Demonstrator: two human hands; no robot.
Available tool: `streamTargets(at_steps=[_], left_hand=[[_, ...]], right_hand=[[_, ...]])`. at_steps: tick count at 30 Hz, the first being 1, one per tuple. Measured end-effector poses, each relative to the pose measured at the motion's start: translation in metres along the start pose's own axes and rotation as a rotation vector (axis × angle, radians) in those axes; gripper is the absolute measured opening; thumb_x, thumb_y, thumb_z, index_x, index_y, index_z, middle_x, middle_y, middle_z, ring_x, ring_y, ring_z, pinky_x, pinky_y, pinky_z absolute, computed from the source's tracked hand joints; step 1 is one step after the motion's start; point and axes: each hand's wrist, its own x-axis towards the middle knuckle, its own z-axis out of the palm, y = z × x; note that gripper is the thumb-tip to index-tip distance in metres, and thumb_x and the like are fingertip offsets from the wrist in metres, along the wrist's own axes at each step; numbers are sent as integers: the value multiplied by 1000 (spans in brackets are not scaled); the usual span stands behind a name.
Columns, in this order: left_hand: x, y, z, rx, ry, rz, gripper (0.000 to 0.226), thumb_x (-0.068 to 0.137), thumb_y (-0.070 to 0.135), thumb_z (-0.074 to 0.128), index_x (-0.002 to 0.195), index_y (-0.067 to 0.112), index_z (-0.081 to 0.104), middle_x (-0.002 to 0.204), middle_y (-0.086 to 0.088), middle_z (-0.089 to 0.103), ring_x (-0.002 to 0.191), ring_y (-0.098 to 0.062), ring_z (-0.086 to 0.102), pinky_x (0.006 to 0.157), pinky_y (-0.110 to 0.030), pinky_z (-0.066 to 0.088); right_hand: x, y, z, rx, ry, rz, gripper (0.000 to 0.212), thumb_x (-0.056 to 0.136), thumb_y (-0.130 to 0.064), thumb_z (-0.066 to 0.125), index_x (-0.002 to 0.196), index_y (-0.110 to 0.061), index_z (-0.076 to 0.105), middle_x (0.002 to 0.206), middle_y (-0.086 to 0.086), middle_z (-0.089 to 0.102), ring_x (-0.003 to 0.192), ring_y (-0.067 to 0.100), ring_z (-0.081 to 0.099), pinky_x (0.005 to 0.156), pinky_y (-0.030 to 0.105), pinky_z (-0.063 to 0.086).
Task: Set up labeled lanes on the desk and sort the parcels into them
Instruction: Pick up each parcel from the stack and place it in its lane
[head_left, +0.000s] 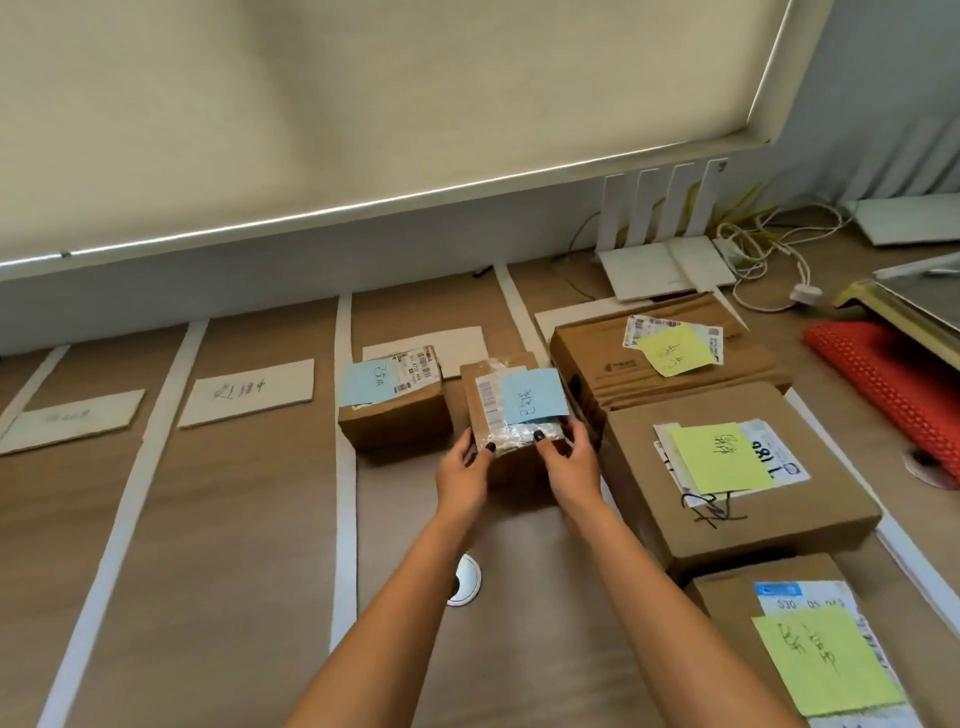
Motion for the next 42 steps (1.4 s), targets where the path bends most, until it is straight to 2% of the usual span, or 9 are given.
streamTargets(at_steps=[10,14,18,20,23,29,35,39,42], left_hand=[[46,17,12,-91,118,-27,44,93,7,52,136,14,49,129,-1,59,118,-14,54,106,-35,42],[37,31,11,-148,263,-67,46,89,6,58,134,15,51,130,-3,59,118,-18,54,104,-39,43],[11,52,-2,-129,264,-14,56,86,3,62,138,17,45,138,-6,50,126,-21,48,99,-29,41],[-9,63,-12,-89,230,29,60,86,1,61,140,19,43,141,-6,47,128,-22,46,101,-33,41],[-42,75,-31,-44,171,86,60,87,-2,58,140,21,42,142,-6,47,128,-23,46,102,-34,41],[-110,103,-91,-17,66,171,63,87,-4,54,142,21,39,143,-8,45,128,-23,45,99,-32,43],[-191,112,-177,-33,53,275,67,85,-6,57,143,19,36,142,-8,44,130,-24,44,92,-26,45],[-253,104,-259,-10,93,332,70,84,-2,62,143,23,35,143,-7,43,131,-24,42,103,-38,44],[-310,95,-336,13,71,384,73,82,-2,64,143,23,35,143,-6,42,131,-23,42,104,-39,43]], right_hand=[[52,-13,17,-44,22,-60,47,93,-15,55,137,-15,42,138,6,49,129,20,43,94,23,34],[41,-27,8,0,76,-17,55,88,-25,63,137,-15,40,137,7,48,125,22,46,92,25,38],[16,-45,-11,-34,99,-85,62,82,-24,70,135,-18,39,137,8,47,121,22,49,89,26,42],[-2,-56,-20,-52,89,-120,64,82,-24,71,136,-17,39,136,10,48,117,21,51,84,22,43],[-33,-73,-28,-81,36,-152,65,83,-24,69,139,-17,36,133,9,51,103,14,51,66,10,41],[-114,-102,-17,-177,-128,-224,74,81,-18,71,143,-22,31,138,10,46,120,25,49,93,34,47],[-219,-119,29,-268,-159,-316,77,80,-26,72,143,-26,30,142,10,41,126,27,45,97,39,45],[-313,-126,77,-256,-190,-392,77,80,-22,73,143,-25,29,142,11,42,127,28,44,99,39,44],[-397,-122,118,-242,-235,-435,81,76,-20,76,142,-25,30,142,11,41,128,27,43,102,40,44]])
